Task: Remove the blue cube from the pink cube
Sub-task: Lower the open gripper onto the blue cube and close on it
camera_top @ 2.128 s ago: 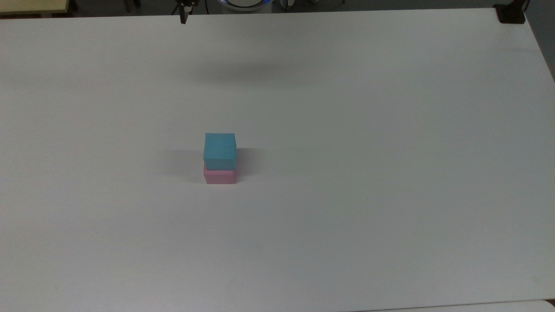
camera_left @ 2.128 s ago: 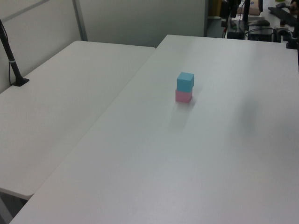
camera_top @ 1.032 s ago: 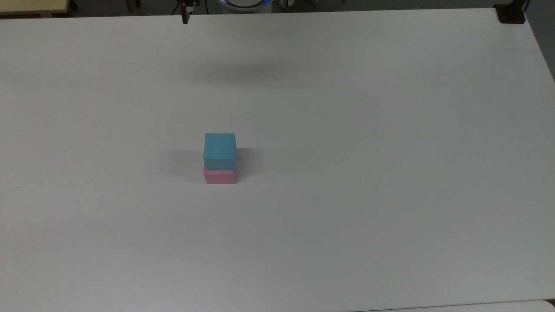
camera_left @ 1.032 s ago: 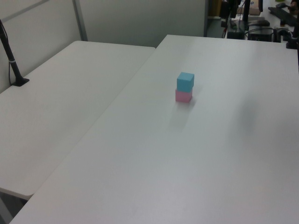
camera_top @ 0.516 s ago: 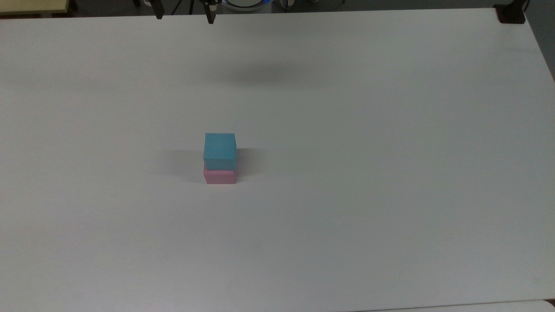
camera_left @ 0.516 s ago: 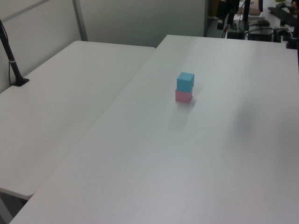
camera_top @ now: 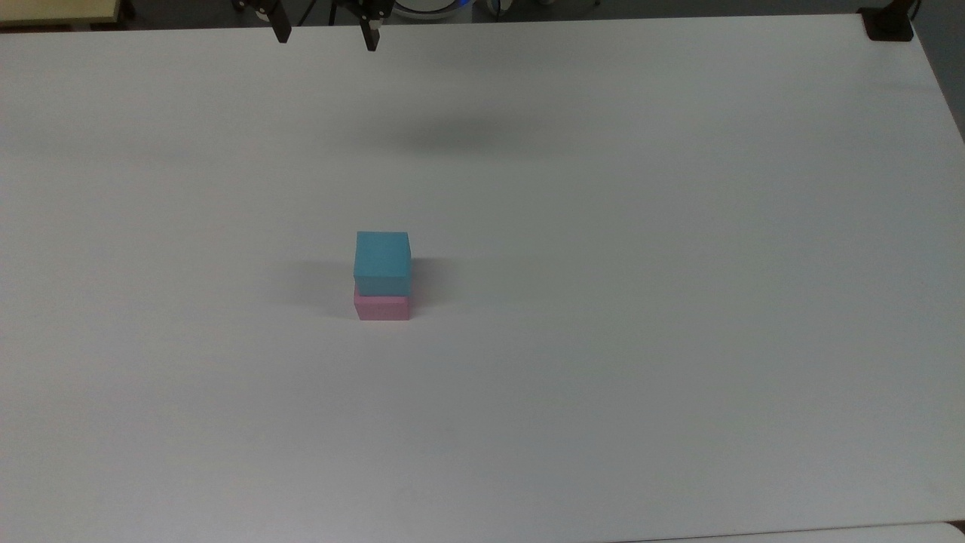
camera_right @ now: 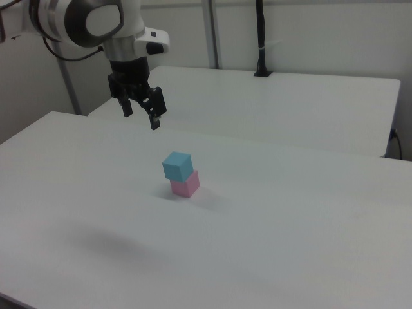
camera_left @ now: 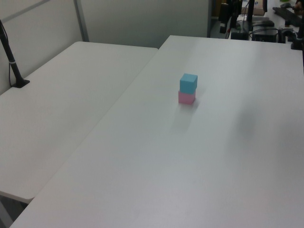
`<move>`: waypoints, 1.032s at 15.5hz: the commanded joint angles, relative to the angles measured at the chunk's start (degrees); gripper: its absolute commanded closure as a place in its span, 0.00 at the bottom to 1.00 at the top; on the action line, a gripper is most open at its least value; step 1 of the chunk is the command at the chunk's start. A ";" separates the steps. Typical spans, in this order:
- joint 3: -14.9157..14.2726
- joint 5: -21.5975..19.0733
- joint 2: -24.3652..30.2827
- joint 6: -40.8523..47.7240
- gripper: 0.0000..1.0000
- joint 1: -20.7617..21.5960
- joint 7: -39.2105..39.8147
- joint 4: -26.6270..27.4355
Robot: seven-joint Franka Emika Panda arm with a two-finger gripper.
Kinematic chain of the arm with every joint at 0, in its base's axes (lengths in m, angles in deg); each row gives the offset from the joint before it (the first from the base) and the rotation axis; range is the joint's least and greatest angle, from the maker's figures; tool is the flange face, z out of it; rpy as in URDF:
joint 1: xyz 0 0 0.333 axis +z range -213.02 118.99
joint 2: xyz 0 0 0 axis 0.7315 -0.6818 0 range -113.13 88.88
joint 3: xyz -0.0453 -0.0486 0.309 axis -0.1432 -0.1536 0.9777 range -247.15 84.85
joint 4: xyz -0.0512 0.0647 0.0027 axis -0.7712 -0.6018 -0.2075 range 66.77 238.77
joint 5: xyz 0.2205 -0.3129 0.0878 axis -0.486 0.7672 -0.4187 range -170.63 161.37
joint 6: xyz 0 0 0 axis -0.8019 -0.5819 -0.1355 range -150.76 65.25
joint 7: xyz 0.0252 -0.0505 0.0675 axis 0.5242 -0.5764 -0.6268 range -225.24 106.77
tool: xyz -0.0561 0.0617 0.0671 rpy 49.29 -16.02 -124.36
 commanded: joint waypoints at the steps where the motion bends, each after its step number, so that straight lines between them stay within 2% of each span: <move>1: -0.25 -0.36 0.07 0.55 0.00 0.50 0.02 0.29; 3: 0.27 0.07 -2.38 -1.55 0.00 0.93 0.02 0.29; 8: 0.36 4.90 -10.20 -10.95 0.00 4.71 1.60 0.29; 10: 0.45 6.31 -12.75 -13.51 0.00 4.89 1.69 0.20; 13: 3.08 10.52 -18.72 -14.75 0.00 4.72 1.25 -2.86; 16: 3.09 11.24 -21.37 -17.81 0.00 4.80 1.07 -3.58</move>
